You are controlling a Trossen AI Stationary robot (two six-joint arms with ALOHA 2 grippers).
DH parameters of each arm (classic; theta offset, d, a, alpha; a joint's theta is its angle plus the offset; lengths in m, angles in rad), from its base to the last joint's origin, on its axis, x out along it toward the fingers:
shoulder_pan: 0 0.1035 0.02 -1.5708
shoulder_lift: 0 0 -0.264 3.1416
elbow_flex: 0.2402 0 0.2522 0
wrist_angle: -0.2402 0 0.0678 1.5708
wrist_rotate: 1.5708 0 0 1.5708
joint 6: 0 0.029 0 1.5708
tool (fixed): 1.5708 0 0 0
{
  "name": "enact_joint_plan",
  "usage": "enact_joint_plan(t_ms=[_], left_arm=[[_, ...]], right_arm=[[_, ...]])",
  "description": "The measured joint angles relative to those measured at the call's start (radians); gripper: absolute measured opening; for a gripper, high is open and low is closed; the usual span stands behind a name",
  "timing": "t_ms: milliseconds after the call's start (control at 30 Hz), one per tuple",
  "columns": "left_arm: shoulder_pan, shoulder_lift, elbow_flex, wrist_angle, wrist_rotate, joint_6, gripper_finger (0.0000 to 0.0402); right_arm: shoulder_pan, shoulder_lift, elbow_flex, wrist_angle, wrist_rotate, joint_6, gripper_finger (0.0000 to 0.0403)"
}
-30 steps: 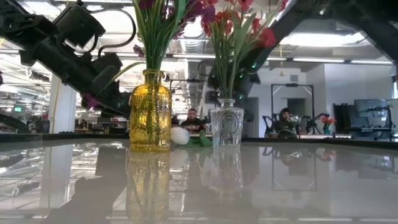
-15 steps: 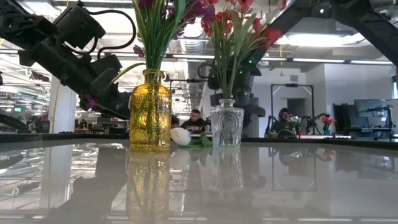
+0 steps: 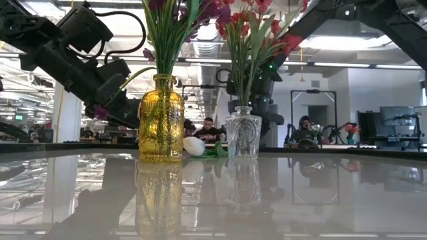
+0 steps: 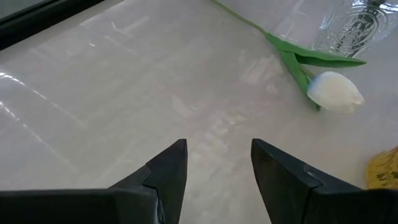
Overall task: Sort flowers into vase by color
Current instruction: Put the white flower into the transparent vase
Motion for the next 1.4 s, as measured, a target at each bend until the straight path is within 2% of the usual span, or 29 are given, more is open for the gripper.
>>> enact_joint_plan(t_ms=[100, 267, 467, 600, 733, 967, 1400], left_arm=[[0.0, 0.0, 0.0, 0.0, 0.0, 0.0, 0.0167], [0.0, 0.0, 0.0, 0.001, 0.0, 0.0, 0.0167], [0.0, 0.0, 0.0, 0.001, -0.003, 0.019, 0.0167], [0.0, 0.0, 0.0, 0.002, -0.017, 0.054, 0.0167], [0.0, 0.0, 0.0, 0.002, -0.025, 0.061, 0.0167], [0.0, 0.0, 0.0, 0.001, -0.027, 0.069, 0.0167], [0.0, 0.0, 0.0, -0.001, -0.022, 0.08, 0.0167]], right_arm=[[0.021, 0.0, 0.0, 0.037, 0.034, -0.08, 0.0115], [0.065, 0.008, 0.0, 0.087, 0.157, -0.218, 0.0167], [0.118, 0.008, 0.001, 0.126, 0.183, -0.29, 0.0224], [0.147, 0.008, 0.001, 0.153, 0.181, -0.305, 0.0237], [0.164, 0.009, 0.001, 0.167, 0.179, -0.32, 0.0235], [0.191, 0.034, 0.01, 0.164, 0.199, -0.337, 0.0203], [0.192, 0.173, 0.299, -0.146, 0.187, -0.172, 0.0125]])
